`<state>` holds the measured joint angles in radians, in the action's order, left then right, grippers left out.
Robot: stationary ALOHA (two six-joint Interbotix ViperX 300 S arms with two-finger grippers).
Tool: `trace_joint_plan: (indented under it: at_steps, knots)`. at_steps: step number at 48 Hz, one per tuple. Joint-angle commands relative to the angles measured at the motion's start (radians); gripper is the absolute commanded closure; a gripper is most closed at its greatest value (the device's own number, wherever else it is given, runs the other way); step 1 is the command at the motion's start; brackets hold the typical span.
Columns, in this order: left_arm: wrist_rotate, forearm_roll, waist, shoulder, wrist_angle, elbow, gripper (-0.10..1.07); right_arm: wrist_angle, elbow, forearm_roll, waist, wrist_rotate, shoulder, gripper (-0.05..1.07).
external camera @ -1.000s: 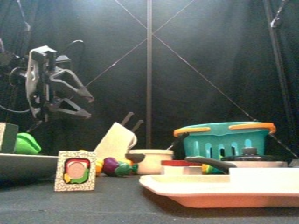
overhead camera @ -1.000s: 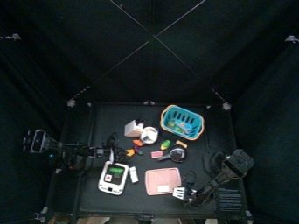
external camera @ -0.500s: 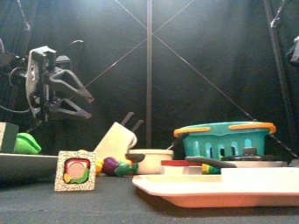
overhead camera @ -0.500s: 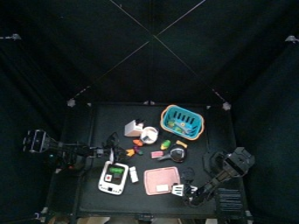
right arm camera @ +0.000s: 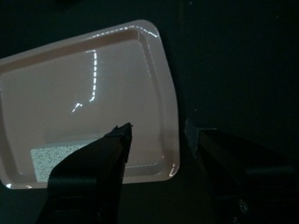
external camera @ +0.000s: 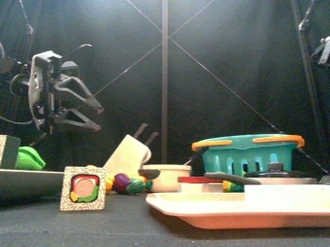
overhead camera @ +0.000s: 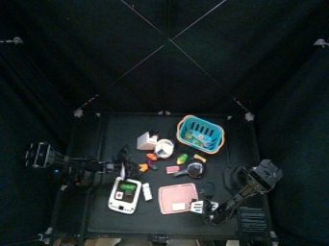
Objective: Straighten out plate horizontally
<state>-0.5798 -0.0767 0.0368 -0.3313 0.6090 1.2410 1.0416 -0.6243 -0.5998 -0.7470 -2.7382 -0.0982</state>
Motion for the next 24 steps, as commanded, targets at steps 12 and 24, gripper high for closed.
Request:
trace_joint_plan:
  at_steps: [12,24]
  knots:
    - [0.002,0.04,-0.002,-0.003,0.005,-0.006,0.17,0.009,-0.058,-0.144,-0.021,0.003,0.091,0.16]
    - [0.003,0.046,0.0,-0.005,0.005,0.003,0.17,-0.005,-0.11,-0.43,-0.046,0.006,0.091,0.16]
